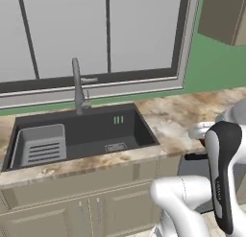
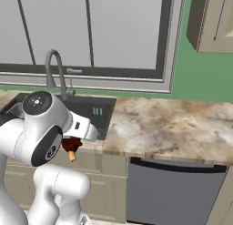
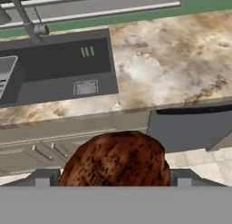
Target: Pick up the knife from the drawer and place it on the cutting board. Then place the meat from the plate to the cutting board.
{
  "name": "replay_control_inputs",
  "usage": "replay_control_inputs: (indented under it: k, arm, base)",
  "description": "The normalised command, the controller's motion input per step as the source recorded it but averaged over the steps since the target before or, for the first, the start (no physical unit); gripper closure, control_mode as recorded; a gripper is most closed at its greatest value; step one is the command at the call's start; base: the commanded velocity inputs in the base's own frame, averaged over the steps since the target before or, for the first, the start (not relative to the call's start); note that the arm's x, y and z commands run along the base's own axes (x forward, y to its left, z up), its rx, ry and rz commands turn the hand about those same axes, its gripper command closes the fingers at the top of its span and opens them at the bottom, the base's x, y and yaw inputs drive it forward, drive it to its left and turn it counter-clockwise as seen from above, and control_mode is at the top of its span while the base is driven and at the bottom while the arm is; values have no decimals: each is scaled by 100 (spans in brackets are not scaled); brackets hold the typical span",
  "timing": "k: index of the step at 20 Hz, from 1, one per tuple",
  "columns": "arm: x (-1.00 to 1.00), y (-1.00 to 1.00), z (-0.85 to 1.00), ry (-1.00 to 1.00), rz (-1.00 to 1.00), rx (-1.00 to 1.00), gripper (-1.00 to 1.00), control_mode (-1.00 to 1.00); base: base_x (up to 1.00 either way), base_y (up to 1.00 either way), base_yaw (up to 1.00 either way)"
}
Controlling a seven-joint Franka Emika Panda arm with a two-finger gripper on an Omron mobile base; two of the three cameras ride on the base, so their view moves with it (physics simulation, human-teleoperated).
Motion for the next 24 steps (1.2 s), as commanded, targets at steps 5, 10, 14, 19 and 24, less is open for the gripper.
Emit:
replay_control_inputs:
  k: [5,10,14,19,24]
  arm:
    - [0,0,0,0,0,0,100,100]
    - [0,0,0,0,0,0,100,100]
    - [0,0,0,0,0,0,100,100]
    - [0,0,0,0,0,0,100,100]
    - [0,0,0,0,0,0,100,100]
  base:
    - [0,100,2]
    - [0,100,4]
    - [0,100,7]
    - [0,100,7]
    - [0,100,5]
